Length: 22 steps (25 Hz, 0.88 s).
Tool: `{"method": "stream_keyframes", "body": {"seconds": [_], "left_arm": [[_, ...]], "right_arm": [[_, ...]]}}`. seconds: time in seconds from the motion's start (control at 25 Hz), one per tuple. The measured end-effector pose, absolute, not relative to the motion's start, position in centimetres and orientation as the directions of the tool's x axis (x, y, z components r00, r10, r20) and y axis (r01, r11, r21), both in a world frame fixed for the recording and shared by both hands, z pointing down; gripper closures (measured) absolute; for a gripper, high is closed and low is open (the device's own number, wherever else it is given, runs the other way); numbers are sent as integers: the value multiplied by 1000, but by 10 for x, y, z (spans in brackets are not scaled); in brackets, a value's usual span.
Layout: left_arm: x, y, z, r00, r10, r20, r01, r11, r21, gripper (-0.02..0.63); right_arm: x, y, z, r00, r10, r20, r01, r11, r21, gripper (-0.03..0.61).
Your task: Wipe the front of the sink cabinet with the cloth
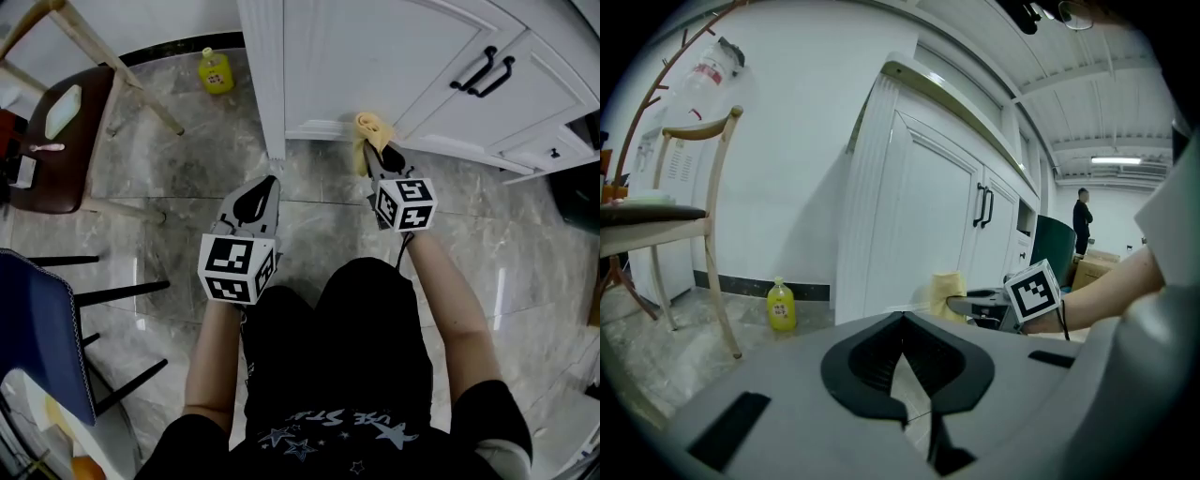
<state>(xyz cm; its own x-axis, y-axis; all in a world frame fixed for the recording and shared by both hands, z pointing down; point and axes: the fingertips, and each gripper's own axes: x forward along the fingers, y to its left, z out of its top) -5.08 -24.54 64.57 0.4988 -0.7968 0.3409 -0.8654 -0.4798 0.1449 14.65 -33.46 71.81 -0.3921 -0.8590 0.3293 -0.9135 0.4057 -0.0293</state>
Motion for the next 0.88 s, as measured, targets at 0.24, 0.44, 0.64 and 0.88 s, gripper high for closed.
{"method": "stream_keyframes", "body": {"seconds": [0.24,0.44,0.64,0.88], "left_arm": [[-75,-246,659,476,-803,358,-879,-448,162,597],[-83,-244,666,473,-801,368,-881,-436,182,597],[-84,-244,670,478,-796,372,-878,-440,188,597],[-80,-245,671,481,-790,380,-877,-444,185,598]], "right_arm": [[63,-344,738,-516,-766,384,-822,568,28,515],[21,-356,757,-537,-719,442,-782,621,60,515],[8,-364,771,-520,-713,471,-781,620,78,515],[30,-367,766,-487,-744,457,-818,572,59,515]]}}
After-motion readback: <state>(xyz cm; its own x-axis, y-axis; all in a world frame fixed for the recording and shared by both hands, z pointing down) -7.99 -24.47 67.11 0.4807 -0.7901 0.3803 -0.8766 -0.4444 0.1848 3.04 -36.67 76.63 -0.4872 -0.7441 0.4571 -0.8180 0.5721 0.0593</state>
